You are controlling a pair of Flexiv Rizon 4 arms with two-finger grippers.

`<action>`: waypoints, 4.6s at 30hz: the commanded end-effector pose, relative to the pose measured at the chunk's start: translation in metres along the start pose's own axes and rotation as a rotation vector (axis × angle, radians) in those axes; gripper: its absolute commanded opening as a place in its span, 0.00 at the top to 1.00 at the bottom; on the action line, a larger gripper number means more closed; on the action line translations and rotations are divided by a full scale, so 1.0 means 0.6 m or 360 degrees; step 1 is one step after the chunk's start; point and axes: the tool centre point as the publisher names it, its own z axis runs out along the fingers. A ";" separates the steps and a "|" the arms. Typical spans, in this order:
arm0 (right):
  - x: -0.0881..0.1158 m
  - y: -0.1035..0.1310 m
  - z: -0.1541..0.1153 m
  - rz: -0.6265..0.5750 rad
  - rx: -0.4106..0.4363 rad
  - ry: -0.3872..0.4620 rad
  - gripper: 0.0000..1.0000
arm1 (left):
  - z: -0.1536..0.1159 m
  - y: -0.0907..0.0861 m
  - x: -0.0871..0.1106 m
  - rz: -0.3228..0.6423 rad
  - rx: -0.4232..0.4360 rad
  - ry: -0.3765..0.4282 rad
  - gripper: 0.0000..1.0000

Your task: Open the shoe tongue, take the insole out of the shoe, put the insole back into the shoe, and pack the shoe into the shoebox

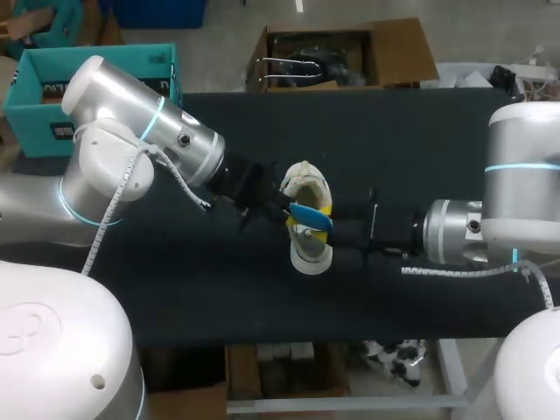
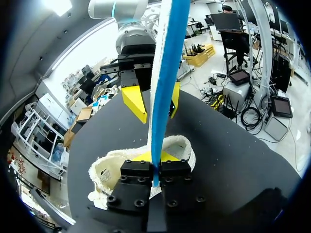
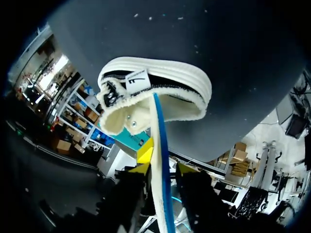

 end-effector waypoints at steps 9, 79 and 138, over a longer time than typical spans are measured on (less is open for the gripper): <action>0.006 0.020 0.028 0.0013 -0.0056 -0.0004 1.00 | 0.015 0.018 -0.025 0.0051 -0.0011 0.0067 1.00; 0.013 0.112 0.059 -0.0138 -0.0213 0.0160 1.00 | 0.033 0.042 0.005 0.0034 0.0088 0.0203 1.00; 0.015 0.073 0.041 -0.0371 -0.0428 0.0047 1.00 | 0.022 0.030 -0.009 0.0075 0.0009 0.0084 1.00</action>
